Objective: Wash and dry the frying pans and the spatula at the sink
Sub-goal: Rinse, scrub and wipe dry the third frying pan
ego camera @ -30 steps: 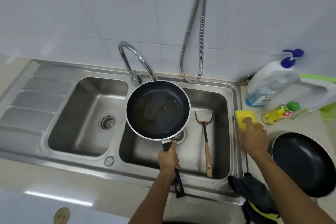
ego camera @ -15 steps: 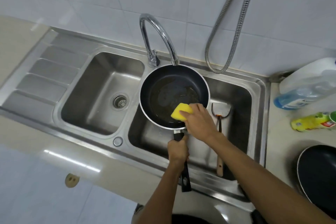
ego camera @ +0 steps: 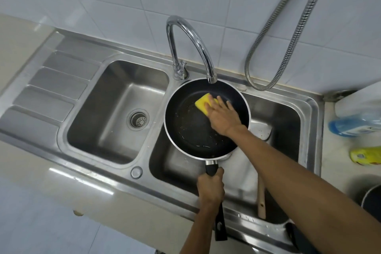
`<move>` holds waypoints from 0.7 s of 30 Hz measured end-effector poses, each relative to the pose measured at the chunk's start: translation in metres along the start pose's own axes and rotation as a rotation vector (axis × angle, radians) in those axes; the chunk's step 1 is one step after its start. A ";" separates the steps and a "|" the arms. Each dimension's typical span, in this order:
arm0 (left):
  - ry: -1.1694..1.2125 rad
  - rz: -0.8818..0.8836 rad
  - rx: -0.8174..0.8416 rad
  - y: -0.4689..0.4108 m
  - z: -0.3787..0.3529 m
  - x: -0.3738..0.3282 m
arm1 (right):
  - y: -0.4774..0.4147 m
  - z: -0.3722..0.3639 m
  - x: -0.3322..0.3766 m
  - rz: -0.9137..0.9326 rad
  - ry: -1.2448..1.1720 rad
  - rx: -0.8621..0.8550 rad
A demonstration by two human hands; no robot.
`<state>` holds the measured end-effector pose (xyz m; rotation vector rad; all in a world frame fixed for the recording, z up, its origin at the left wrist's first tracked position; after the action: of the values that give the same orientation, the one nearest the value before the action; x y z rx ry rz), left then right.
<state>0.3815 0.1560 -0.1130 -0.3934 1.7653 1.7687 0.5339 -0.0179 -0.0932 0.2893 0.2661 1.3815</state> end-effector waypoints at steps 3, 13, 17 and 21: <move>0.010 0.004 -0.005 -0.002 0.000 0.002 | 0.022 -0.008 -0.030 -0.069 0.013 0.010; -0.024 0.009 0.013 -0.002 0.000 0.004 | 0.045 -0.010 0.090 0.206 -0.196 0.053; -0.004 -0.001 0.018 0.000 0.000 0.002 | -0.021 0.012 0.065 0.097 -0.165 0.053; 0.009 0.014 0.016 0.002 0.000 0.001 | -0.029 0.010 -0.003 -0.062 -0.143 0.036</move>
<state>0.3797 0.1566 -0.1122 -0.3833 1.7916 1.7640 0.5636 -0.0256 -0.0935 0.4051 0.1798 1.2888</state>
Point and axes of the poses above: each hand's wrist, its own y-axis away from the middle knuckle, its own z-axis out of the back of the hand, x = y × z, the point moved 8 cm from there along -y, towards the middle knuckle, and after that the axes turned 7 degrees about y, right-handed, at the moved point
